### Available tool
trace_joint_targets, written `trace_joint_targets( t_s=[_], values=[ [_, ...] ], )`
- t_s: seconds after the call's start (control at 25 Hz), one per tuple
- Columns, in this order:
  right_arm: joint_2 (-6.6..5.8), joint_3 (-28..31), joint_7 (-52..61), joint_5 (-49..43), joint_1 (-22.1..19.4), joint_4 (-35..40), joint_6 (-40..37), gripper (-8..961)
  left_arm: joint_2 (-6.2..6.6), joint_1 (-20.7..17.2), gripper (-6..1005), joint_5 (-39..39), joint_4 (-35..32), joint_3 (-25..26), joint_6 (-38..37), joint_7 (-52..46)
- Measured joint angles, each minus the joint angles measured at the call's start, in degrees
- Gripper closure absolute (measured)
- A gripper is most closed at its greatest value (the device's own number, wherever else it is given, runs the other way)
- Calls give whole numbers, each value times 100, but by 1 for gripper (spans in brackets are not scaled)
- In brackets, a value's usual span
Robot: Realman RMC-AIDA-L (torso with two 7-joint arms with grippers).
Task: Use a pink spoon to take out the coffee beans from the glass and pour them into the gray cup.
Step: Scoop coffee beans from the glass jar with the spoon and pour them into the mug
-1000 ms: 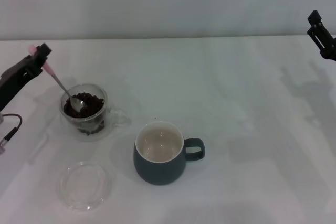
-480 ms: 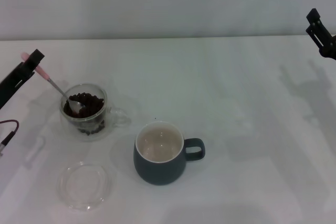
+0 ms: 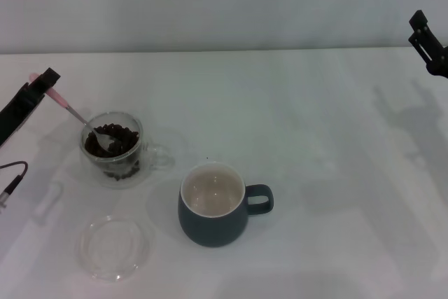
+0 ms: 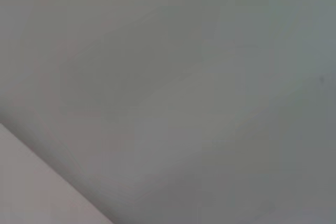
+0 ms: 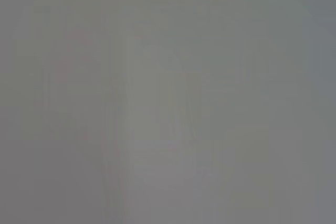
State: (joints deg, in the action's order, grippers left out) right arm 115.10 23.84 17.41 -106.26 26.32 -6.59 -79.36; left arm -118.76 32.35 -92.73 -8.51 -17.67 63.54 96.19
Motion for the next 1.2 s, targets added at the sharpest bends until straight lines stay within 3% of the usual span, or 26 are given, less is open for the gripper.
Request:
trace_joint_targets(
  t_s=[1.2],
  values=[
    [12,60,-3,0,113,-2,135,82,-15,283,862,16,90,-165,-404,24]
  ],
)
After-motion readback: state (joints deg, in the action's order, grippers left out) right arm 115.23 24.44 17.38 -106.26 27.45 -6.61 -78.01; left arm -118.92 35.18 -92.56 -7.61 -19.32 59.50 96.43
